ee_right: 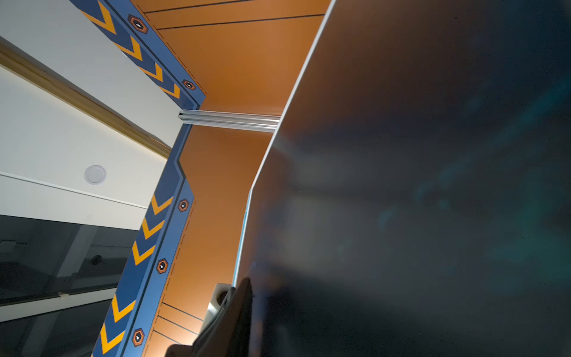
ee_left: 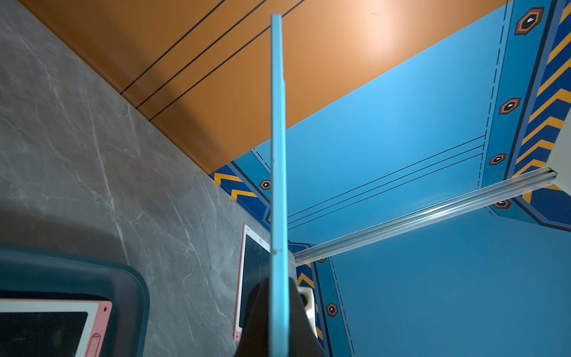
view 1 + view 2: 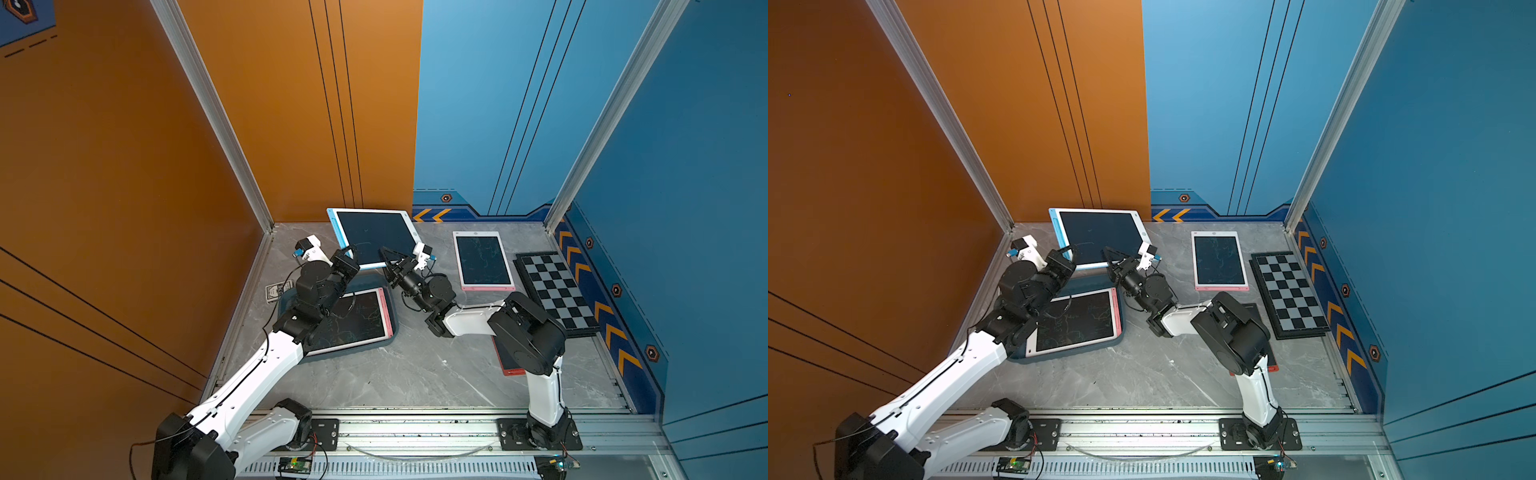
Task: Take out the writing tablet from the storage box
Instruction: Place the writing tablet at the center of the board.
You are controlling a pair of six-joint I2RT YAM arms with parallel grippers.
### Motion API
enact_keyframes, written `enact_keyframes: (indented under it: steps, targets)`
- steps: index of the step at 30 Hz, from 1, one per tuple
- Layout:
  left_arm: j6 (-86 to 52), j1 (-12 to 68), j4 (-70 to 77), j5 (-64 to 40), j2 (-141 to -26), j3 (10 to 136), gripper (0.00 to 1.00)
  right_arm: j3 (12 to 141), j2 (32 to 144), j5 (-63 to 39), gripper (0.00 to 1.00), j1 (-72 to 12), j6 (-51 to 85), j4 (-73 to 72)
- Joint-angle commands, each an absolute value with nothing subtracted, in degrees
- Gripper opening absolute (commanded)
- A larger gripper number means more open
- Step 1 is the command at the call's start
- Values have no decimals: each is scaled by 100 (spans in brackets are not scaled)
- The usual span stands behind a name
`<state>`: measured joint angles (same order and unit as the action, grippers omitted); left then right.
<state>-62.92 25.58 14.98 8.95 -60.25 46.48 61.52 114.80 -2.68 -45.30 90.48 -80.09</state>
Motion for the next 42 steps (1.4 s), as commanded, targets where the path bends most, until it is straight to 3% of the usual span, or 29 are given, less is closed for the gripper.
enact_keyframes:
  steps: [1, 5, 15, 20, 26, 34, 42]
  targets:
    - [-6370, 2651, 1925, 695, -5970, 4596, 0, 6265, 11548, -270, 22, -4483, 9054, -8123]
    - [-6321, 2632, 1925, 653, -5870, 4558, 0, 5970, 11334, -104, 14, -4425, 8872, -8124]
    - [-6315, 2617, 1916, 88, -5939, 4603, 24, 5636, 10958, 23, 0, -4187, 8522, -8128]
    - [-6260, 2619, 1918, -30, -5989, 4640, 30, 5381, 10892, 156, 0, -4080, 8525, -8121]
    - [-6004, 2498, 1693, -237, -6005, 4817, 54, 5155, 10701, -3, 0, -3854, 8328, -7861]
    - [-5236, 1918, 113, -375, -5733, 5464, 73, 4874, 9620, -672, 0, -3540, 6890, -5959]
    - [-4526, 862, -991, -2963, -6980, 6935, 85, 5265, 8438, -2275, 0, -2977, 4801, -3122]
